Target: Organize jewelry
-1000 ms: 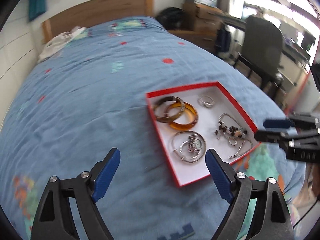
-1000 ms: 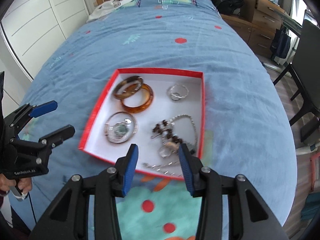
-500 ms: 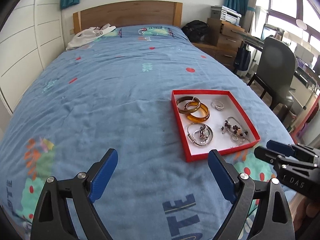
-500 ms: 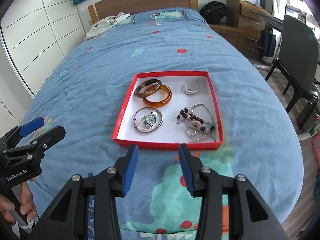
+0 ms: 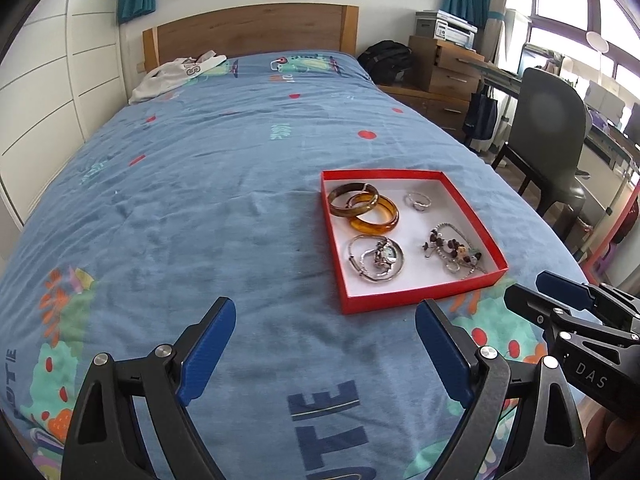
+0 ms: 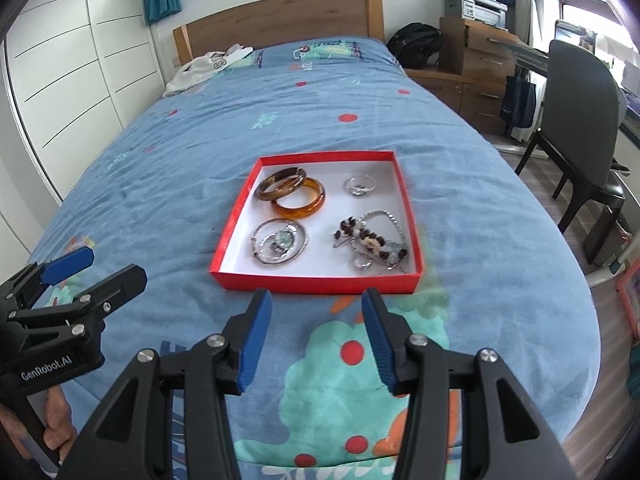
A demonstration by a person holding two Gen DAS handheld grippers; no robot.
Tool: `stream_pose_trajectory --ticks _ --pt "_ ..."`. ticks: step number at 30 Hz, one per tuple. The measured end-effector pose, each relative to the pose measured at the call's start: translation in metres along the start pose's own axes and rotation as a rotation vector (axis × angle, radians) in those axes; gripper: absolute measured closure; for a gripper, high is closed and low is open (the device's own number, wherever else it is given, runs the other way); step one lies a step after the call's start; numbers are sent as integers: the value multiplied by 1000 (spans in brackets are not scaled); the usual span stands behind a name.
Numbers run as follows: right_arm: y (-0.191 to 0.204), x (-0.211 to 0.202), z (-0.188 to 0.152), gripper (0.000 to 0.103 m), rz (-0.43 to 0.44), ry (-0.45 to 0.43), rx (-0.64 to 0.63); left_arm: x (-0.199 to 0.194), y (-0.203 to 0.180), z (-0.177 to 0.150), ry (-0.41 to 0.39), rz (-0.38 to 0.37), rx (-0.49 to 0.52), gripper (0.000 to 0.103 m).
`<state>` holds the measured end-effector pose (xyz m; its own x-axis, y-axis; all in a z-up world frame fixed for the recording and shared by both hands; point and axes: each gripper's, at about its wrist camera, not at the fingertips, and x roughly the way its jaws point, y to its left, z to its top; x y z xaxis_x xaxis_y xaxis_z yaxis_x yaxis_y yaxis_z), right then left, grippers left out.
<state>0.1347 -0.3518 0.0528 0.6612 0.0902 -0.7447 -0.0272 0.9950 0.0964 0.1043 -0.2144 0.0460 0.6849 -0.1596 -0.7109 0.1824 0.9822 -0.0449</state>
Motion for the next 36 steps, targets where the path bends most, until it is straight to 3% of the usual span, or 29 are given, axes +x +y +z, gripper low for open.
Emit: stream_pose_trajectory --ticks 17,22,36 --pt "-29 20 -17 56 -28 -1 51 26 -14 -11 36 -4 9 11" --pt "-32 24 -19 44 -36 -10 60 32 -11 -12 47 -4 1 10" --pt "-27 30 -20 40 -29 -2 51 38 -7 -15 57 6 -3 5"
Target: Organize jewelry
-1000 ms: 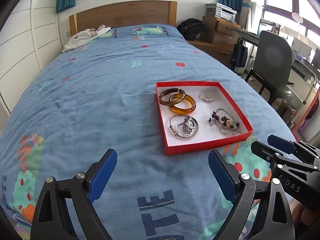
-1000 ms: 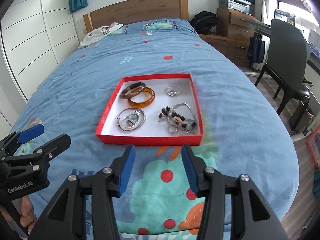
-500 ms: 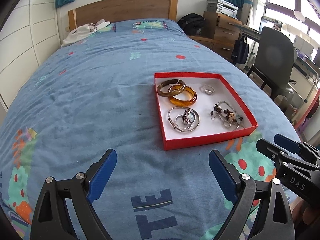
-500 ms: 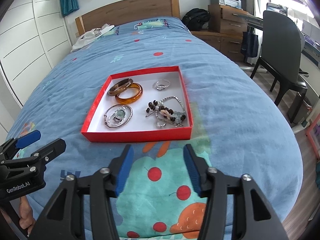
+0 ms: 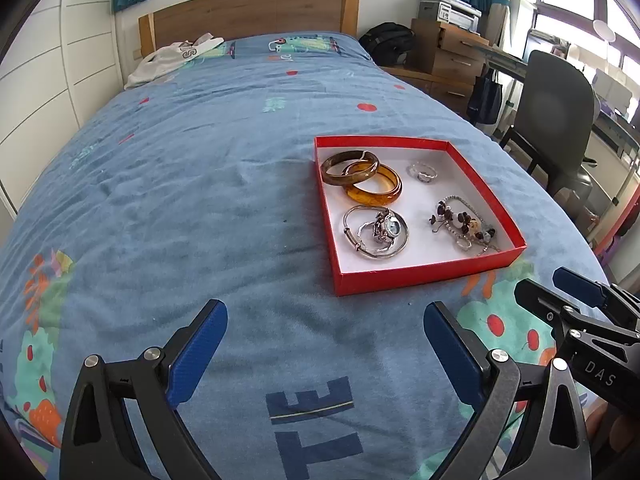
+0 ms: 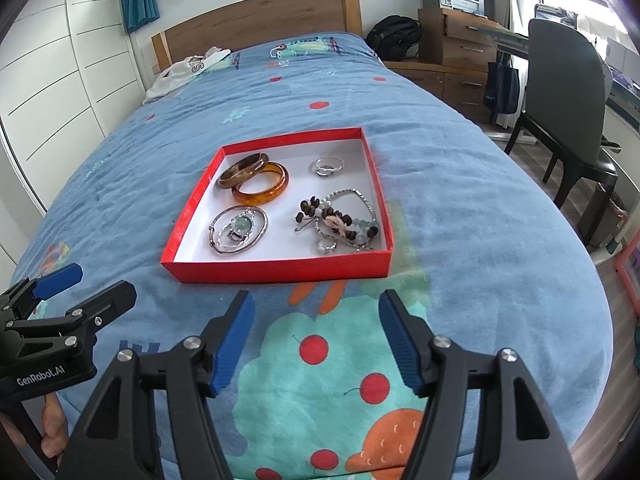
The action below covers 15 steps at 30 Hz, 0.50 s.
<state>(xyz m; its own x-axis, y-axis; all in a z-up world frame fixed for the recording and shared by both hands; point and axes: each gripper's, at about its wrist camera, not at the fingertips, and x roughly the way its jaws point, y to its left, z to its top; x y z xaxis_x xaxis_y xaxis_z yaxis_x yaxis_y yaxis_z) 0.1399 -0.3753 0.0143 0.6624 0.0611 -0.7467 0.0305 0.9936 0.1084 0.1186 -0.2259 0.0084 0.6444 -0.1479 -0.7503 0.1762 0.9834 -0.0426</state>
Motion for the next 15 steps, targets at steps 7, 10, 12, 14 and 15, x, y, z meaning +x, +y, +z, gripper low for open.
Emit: stream_pose_trajectory --ticks 7,10,12,14,15 --pt "2 2 -1 39 -2 3 -1 1 0 -1 2 2 0 3" --pt "3 5 -2 39 -2 7 0 1 1 -1 3 2 -2 3" --pt "4 6 -2 39 -3 8 -1 1 1 -2 3 4 -1 3" --pt "3 5 -2 39 -2 8 0 2 2 -2 5 2 -3 2" --pt "3 5 -2 39 -1 8 0 2 2 -2 6 2 -3 2"
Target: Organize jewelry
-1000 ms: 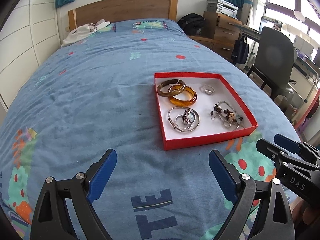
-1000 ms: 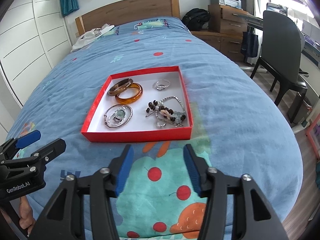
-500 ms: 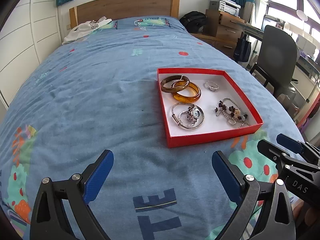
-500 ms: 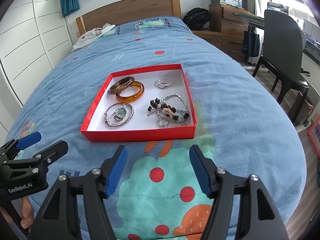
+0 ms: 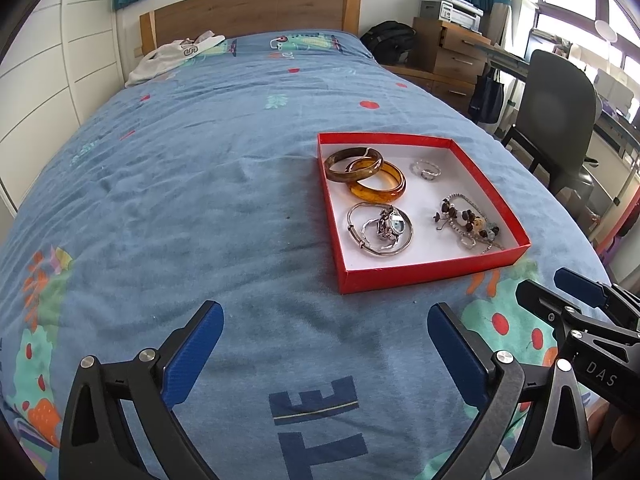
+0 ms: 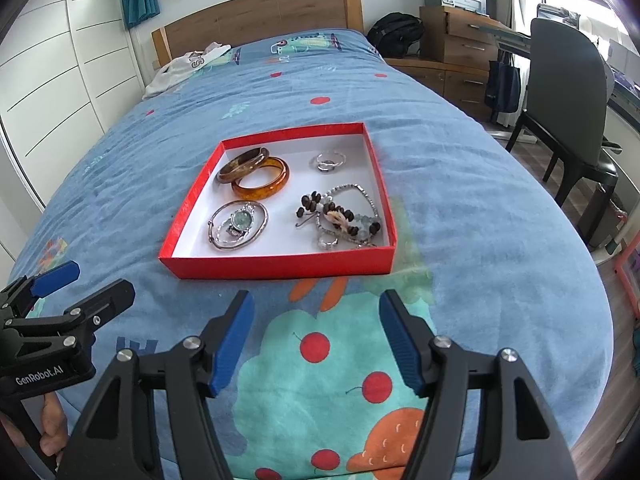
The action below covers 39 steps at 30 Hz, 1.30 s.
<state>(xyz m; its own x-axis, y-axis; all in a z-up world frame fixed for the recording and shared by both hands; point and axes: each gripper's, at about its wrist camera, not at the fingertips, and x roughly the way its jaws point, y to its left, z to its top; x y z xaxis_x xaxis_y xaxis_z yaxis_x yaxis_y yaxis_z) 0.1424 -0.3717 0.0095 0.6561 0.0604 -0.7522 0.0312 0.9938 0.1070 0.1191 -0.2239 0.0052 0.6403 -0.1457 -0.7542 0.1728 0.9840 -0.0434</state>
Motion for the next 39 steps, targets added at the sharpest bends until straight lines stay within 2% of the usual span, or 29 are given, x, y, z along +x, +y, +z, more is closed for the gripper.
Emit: stream_pose_trajectory --ticks 39 --pt "1 1 -1 39 3 3 0 2 2 -2 5 -8 3 2"
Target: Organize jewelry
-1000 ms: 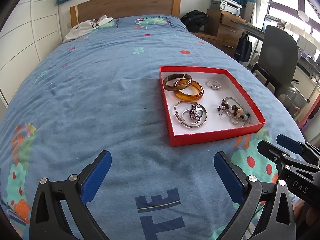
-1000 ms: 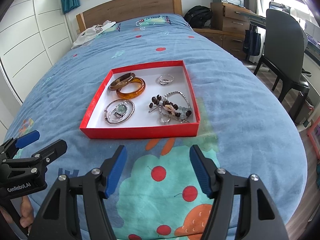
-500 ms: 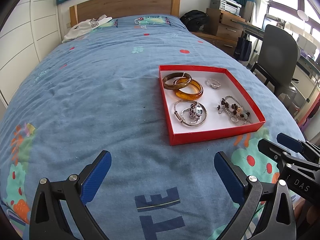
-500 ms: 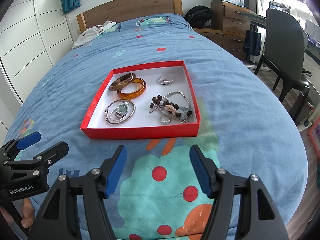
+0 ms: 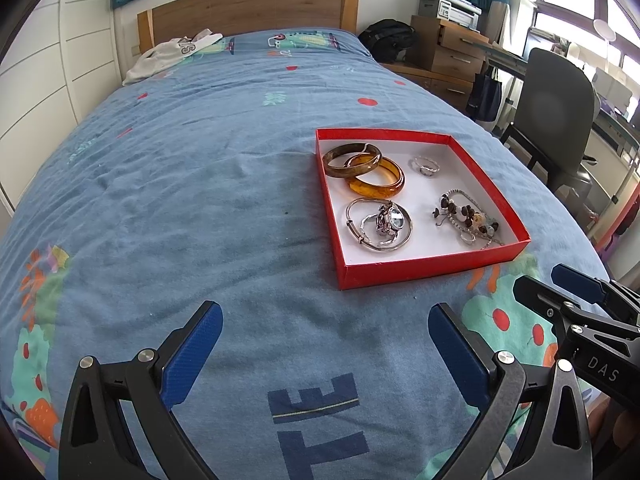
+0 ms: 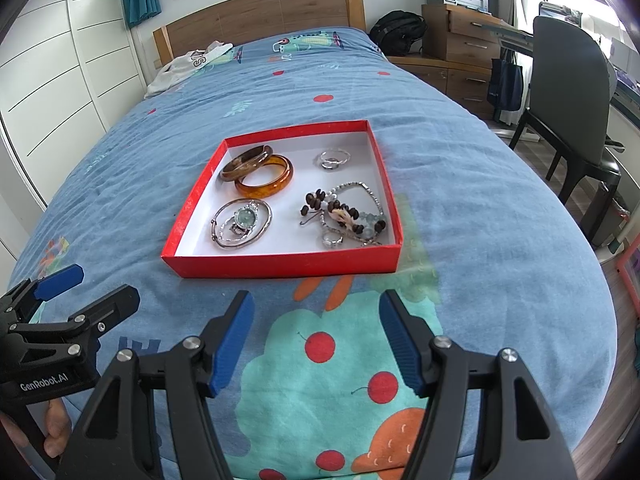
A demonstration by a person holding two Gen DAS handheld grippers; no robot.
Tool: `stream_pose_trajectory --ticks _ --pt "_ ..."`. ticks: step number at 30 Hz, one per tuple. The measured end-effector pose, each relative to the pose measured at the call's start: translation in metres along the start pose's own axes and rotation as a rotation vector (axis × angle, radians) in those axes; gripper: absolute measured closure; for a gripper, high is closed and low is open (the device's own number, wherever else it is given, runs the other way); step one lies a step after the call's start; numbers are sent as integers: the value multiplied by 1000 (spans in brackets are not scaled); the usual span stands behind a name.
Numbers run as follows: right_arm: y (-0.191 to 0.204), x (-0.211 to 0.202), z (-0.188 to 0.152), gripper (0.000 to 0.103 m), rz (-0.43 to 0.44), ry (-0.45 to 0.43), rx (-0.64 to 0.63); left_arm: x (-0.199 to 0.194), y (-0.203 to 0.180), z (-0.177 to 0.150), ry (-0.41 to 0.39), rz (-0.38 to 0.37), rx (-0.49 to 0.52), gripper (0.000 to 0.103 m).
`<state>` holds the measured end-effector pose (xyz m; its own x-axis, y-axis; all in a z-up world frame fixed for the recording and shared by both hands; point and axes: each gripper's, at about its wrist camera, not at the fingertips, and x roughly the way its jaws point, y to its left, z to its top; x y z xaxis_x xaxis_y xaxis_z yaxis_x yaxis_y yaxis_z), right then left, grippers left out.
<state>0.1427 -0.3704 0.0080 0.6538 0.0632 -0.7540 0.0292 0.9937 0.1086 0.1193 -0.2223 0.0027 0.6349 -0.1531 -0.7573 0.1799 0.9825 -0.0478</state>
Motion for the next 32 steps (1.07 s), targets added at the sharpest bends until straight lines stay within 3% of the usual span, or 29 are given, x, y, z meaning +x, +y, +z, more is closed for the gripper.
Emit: stream_pose_trajectory --ticks 32 --pt "0 0 0 39 0 0 2 3 1 -2 7 -7 -11 2"
